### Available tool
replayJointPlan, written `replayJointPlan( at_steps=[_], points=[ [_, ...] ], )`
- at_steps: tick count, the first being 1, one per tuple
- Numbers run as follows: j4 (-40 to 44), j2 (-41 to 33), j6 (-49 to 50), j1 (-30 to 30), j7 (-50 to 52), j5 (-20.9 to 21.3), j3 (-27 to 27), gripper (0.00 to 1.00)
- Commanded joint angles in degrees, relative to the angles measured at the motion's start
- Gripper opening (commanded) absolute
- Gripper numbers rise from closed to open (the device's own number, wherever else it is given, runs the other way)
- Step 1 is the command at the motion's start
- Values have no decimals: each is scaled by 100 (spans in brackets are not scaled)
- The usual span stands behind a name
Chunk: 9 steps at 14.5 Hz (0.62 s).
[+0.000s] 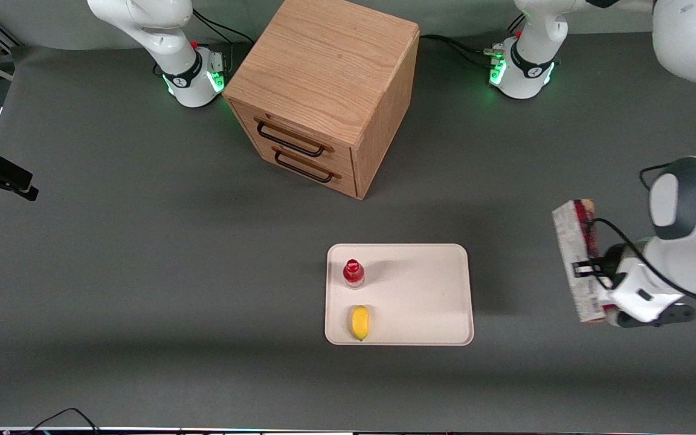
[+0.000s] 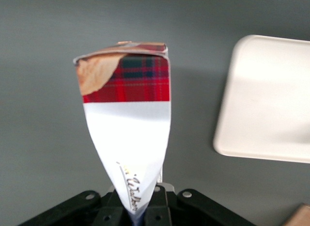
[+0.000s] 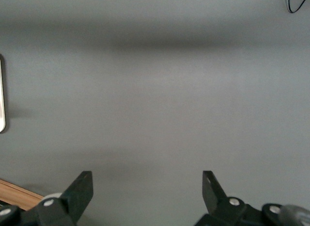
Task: Place red cookie box on tray
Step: 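Lift the box and carry it over the cream tray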
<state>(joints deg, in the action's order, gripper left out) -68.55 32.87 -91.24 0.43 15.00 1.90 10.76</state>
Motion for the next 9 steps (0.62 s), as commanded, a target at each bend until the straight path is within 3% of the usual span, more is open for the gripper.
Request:
replayJointPlan(
  at_steps=[1, 5, 9],
  points=[
    [-35, -9, 37, -104, 451, 205, 610, 0],
    [-447, 552, -1049, -341, 1381, 977, 1384, 0],
    [-774, 1255, -2150, -508, 1751, 1699, 1544, 0]
  ],
)
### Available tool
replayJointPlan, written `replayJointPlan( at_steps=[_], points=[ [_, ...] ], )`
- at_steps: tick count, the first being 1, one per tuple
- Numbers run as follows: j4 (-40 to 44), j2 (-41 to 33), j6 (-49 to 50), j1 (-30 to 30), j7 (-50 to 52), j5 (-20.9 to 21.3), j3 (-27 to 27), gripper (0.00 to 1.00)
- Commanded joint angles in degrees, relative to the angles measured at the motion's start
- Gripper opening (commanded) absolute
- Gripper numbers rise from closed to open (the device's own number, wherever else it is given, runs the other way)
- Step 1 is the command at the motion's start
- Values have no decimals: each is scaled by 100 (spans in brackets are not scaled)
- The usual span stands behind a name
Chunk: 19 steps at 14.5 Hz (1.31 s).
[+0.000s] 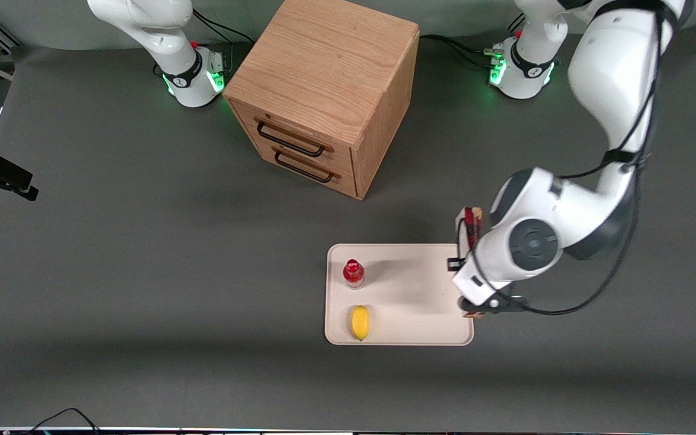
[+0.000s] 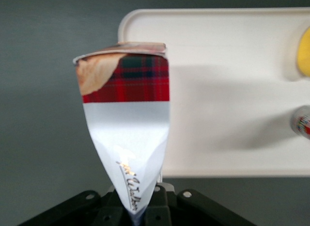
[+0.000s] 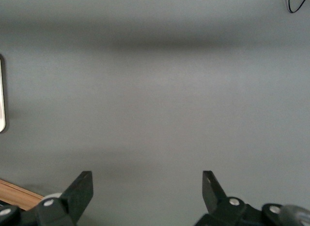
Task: Place red cookie box on tray
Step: 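Lift the box and carry it over the cream tray, then lower the box onto the tray beside the yellow item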
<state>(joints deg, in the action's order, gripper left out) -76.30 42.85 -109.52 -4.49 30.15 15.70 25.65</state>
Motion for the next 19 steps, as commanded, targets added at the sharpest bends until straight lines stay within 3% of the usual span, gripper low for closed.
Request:
replayJointPlan(
  at_steps=[1, 6, 7, 8, 12, 15, 19],
  points=[
    [1, 399, -507, -25, 272, 467, 54, 0],
    [18, 742, -1061, 1, 272, 750, 19, 0],
    [18, 743, -1088, 9, 272, 741, 10, 45],
    [27, 725, -1071, 36, 281, 750, 10, 99],
    [97, 436, -686, 168, 273, 645, 36, 100],
    [413, 85, 480, 299, 211, 575, 124, 100],
    [537, -1073, 1598, 572, -191, -399, -33, 100]
  ],
)
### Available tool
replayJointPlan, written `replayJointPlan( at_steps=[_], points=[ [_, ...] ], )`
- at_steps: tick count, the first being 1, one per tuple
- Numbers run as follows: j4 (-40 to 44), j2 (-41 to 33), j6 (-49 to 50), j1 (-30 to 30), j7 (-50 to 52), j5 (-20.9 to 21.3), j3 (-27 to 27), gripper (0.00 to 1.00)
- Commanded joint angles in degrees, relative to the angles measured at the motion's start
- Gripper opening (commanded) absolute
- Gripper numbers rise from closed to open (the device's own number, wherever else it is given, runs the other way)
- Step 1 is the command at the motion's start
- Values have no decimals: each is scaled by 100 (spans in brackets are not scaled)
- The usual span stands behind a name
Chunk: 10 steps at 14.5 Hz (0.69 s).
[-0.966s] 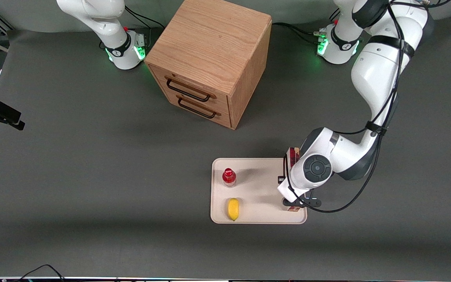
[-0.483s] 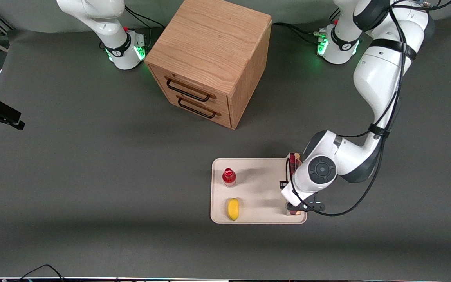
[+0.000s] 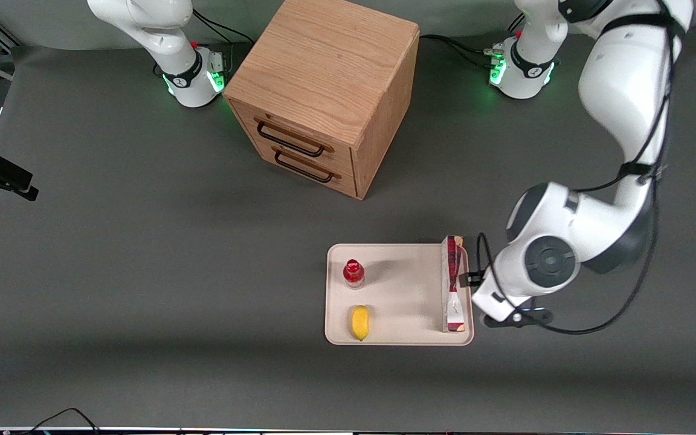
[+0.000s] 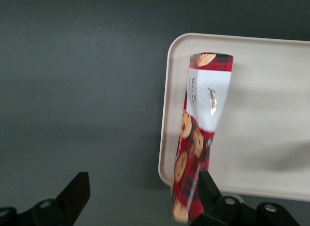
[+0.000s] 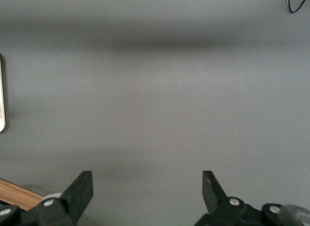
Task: Place red cookie box on tray
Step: 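Lower the box onto the tray beside the yellow item, then open the left gripper and raise it away from the tray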
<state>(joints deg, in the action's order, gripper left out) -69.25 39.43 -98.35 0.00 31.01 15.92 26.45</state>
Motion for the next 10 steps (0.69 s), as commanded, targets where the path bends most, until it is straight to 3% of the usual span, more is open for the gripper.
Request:
replayJointPlan(
  at_steps=[1, 6, 8, 10],
  points=[
    [-159, -1005, 918, 114, -619, -502, -314, 100],
    [-413, -2332, 2617, 114, -2395, -897, -1211, 100],
    [-1105, -3086, 2628, 97, -2765, -1274, -1737, 100],
    [-2009, -3834, 2366, 96, -3169, -1355, -1933, 100]
  ],
)
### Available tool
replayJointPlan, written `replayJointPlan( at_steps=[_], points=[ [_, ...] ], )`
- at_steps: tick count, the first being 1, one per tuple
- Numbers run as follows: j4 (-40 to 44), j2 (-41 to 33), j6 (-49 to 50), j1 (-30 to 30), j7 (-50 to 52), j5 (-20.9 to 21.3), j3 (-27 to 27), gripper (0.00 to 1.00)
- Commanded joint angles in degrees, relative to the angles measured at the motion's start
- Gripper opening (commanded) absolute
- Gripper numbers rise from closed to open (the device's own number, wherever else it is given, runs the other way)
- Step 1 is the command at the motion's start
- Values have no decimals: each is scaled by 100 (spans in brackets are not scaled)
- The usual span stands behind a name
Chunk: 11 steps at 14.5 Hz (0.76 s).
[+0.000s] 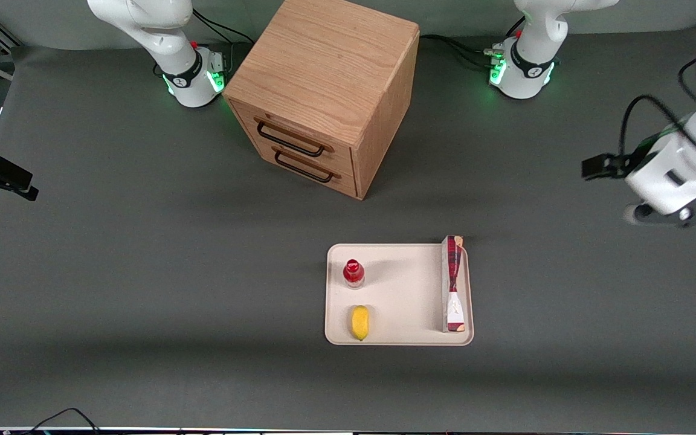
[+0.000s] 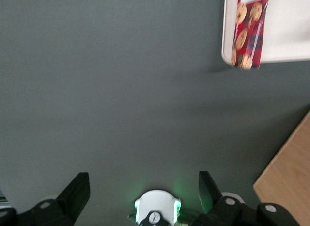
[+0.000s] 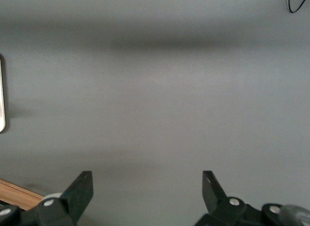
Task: Place red cookie box on tray
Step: 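Open the left gripper and raise it away from the tray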
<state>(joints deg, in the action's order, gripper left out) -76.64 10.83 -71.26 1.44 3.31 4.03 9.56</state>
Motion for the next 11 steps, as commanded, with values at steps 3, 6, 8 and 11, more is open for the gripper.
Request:
replayJointPlan(
  at_steps=[3, 6, 8, 11],
  points=[
    [-2633, -2047, -967, -56, -437, -175, -297, 100],
    [-2340, -1971, -741, -38, -366, -210, -340, 100],
    [-1682, -1665, -346, -29, -436, -227, -533, 100],
    [-1143, -1329, 94, -38, -437, -219, -560, 100]
  ],
)
